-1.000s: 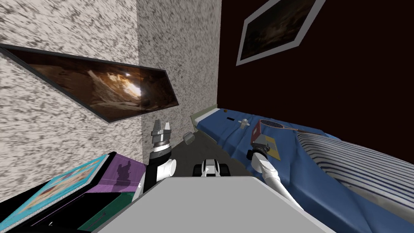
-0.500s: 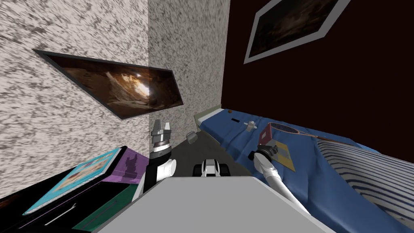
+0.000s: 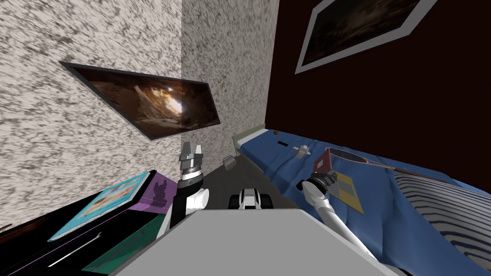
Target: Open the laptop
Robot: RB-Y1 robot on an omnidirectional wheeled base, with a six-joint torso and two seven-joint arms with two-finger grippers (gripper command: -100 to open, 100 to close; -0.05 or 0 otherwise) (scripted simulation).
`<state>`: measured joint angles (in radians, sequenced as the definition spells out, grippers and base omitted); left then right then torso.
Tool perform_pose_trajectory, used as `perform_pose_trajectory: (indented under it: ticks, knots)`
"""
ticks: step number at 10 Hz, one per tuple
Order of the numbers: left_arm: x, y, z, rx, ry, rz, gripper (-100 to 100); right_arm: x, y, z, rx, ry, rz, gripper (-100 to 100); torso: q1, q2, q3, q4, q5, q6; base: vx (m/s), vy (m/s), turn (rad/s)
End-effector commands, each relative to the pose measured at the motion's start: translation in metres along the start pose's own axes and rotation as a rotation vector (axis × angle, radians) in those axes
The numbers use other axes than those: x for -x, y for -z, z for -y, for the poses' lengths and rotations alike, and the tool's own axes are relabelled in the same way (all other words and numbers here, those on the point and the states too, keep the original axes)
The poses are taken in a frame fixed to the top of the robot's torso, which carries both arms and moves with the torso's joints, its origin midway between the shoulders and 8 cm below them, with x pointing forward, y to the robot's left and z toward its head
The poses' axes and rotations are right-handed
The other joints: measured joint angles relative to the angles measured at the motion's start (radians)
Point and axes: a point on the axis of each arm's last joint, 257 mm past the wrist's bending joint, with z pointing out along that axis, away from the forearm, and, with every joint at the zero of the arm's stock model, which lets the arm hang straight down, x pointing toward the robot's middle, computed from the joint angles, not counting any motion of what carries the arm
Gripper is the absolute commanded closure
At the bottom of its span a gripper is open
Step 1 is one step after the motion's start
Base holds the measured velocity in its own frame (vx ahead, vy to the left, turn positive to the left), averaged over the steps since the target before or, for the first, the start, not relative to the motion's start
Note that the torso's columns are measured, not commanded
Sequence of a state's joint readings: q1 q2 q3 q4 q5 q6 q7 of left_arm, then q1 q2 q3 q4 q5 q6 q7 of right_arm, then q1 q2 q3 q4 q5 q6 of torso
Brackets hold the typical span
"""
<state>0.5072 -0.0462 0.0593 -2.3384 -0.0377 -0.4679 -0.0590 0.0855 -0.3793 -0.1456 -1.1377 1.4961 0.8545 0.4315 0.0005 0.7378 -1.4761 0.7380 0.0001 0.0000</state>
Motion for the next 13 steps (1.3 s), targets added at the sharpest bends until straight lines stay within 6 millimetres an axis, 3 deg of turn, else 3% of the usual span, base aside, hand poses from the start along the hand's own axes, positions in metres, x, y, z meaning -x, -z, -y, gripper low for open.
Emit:
perform_pose_trajectory:
  ticks: [1,6,7,9,10,13]
  knots:
    - [0.000,0.000,0.000,0.000,0.000,0.000,0,-0.002,-0.003,0.009,-0.029,0.031,0.001,-100,0.000,0.000,0.000,0.000,0.000,0.000,0.016,0.009,0.020]
    - [0.000,0.000,0.000,0.000,0.000,0.000,0,-0.002,-0.018,0.016,-0.003,0.038,0.053,-100,-0.001,0.000,0.000,0.000,0.000,0.000,0.107,0.031,-0.145]
    - [0.000,0.000,0.000,0.000,0.000,0.000,0,-0.002,-0.013,0.014,-0.013,0.036,0.036,100,-0.002,0.004,0.002,0.001,-0.001,-0.001,-0.058,-0.025,0.172]
    - [0.000,0.000,0.000,0.000,0.000,0.000,0,-0.002,-0.007,0.012,-0.026,0.036,0.015,100,-0.005,0.003,0.003,-0.001,-0.009,-0.007,-0.144,-0.057,0.206]
    - [0.000,0.000,0.000,0.000,0.000,0.000,0,-0.002,-0.005,0.011,-0.030,0.036,0.008,100,-0.005,0.000,0.001,-0.003,-0.009,-0.001,-0.108,-0.024,0.099]
    - [0.000,0.000,0.000,0.000,0.000,0.000,0,0.004,-0.019,0.014,-0.002,-0.032,0.036,100,-0.006,-0.006,-0.004,-0.004,-0.004,0.004,-0.006,0.010,-0.055]
